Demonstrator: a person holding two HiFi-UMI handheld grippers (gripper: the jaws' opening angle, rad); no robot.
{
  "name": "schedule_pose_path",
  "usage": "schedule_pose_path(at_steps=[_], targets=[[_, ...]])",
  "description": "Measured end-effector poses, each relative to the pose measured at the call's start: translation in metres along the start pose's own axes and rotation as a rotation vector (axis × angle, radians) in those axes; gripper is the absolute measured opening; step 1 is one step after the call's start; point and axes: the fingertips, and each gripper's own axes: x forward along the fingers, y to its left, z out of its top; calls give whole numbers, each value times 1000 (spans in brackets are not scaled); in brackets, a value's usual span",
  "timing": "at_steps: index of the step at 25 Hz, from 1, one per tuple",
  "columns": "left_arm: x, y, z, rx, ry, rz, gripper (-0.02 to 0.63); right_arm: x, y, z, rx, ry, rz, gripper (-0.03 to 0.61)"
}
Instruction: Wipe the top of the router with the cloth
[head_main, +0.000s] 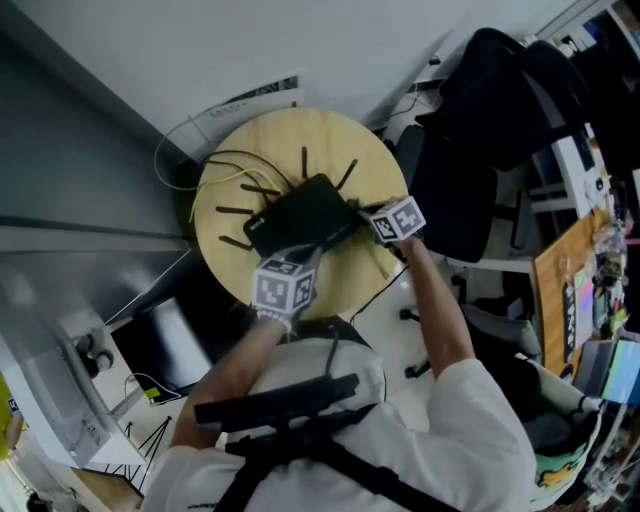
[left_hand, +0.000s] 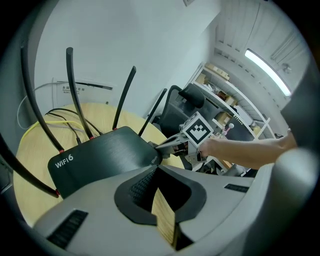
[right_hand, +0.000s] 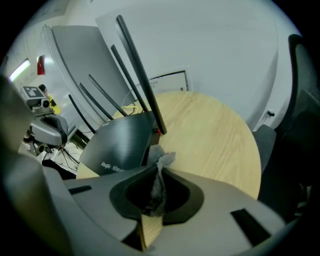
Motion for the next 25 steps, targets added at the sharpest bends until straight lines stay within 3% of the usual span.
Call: schedule_pose_path(at_steps=[13, 21, 25], targets=[[-19, -15, -29, -2, -15, 3, -9, -28, 17, -31, 56, -76, -96, 38], [-37, -7, -46, -24, -34, 36, -9, -14, 46, -49, 225, -138, -78, 38], [-46, 1, -55, -42, -46, 56, -9, -12, 73, -46, 245, -171, -44, 38]])
